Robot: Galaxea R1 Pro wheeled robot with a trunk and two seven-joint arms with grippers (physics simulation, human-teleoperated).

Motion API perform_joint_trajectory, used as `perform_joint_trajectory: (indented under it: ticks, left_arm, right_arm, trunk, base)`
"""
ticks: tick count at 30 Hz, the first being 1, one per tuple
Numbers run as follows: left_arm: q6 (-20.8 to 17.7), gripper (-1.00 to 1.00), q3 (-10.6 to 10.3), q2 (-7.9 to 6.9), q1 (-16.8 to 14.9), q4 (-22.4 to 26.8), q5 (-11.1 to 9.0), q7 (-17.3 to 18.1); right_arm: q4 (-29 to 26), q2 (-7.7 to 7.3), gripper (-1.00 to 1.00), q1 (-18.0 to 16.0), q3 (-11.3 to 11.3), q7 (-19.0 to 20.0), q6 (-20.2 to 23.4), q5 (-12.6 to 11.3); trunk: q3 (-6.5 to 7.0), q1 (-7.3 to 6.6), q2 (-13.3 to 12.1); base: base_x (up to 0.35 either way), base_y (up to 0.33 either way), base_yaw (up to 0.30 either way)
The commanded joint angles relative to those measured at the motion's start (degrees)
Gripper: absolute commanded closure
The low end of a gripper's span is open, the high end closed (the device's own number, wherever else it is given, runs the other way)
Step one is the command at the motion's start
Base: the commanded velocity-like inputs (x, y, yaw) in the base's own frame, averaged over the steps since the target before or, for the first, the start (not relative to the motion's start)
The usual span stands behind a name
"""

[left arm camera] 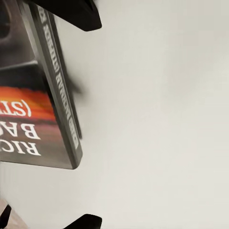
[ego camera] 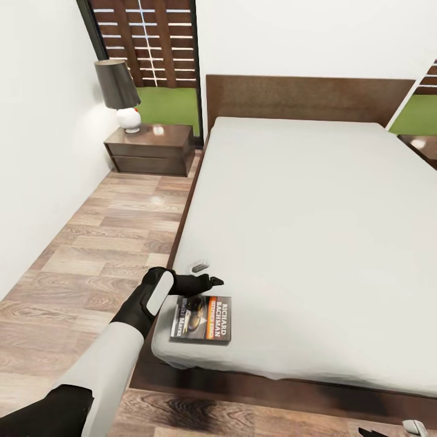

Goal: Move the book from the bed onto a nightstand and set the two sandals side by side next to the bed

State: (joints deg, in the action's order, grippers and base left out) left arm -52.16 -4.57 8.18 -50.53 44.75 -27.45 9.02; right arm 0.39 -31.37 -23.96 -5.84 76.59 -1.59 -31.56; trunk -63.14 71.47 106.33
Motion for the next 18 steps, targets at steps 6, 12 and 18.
perform_joint_trajectory:
  ticks: [6,12,18]
  left_arm:
    - [-0.21,-1.0,0.0,-0.01,0.0,-0.02,1.26,0.22]
    - [-0.22,-1.0,0.03,-0.05,0.0,-0.02,1.22,0.23]
    - [-0.21,-1.0,0.08,-0.09,0.0,-0.02,1.17,0.26]
  right_arm:
    - [0.03,-0.01,-1.0,-0.04,-0.48,0.14,-0.16,-0.43]
    - [0.05,-0.01,-1.0,-0.04,-0.48,0.13,-0.16,-0.43]
    - [0.03,-0.01,-1.0,-0.04,-0.48,0.14,-0.16,-0.43]
  trunk:
    - [-0.04,-0.01,0.02]
    - [-0.04,-0.01,0.02]
    - [-0.04,-0.01,0.02]
  base:
    - [-0.007,0.0,0.0]
    - [0.0,0.0,0.0]
    - [-0.032,0.004,0.0]
